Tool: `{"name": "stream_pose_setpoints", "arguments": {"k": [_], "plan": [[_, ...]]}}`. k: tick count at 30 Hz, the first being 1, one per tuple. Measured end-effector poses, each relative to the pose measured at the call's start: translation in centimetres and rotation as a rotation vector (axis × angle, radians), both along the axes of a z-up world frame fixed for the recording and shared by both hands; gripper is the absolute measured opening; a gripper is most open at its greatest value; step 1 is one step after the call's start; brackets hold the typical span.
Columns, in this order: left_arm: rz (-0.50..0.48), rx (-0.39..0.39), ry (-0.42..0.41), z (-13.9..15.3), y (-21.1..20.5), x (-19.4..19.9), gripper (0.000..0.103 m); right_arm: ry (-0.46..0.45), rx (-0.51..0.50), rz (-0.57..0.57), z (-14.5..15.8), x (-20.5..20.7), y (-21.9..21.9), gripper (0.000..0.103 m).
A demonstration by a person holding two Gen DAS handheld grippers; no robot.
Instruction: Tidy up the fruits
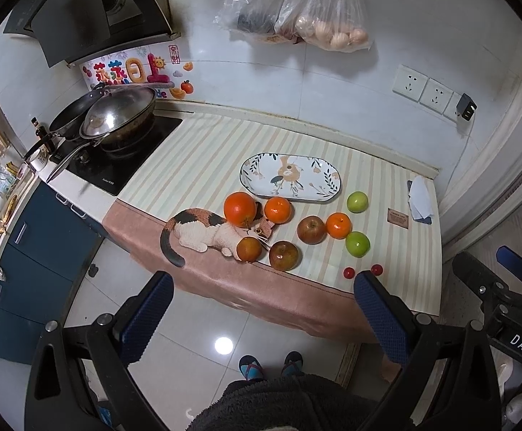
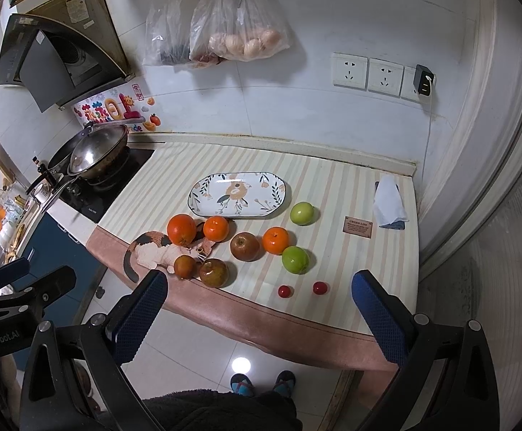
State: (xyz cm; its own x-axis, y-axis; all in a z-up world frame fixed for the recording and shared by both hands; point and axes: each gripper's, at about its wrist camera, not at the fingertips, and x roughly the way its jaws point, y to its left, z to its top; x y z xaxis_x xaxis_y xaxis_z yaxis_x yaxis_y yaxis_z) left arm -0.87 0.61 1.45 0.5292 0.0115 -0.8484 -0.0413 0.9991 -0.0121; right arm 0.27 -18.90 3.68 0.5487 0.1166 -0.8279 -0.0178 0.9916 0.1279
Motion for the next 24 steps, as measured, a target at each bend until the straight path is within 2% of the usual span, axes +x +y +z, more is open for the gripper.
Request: {"name": "stream_pose_setpoints", "arguments": {"k": [24], "plan": [[0.0, -0.005, 0.002, 0.18, 0.3, -0.38, 0.103, 0.0, 0.0, 0.002, -0.16, -0.17, -0.16, 0.103]]}}
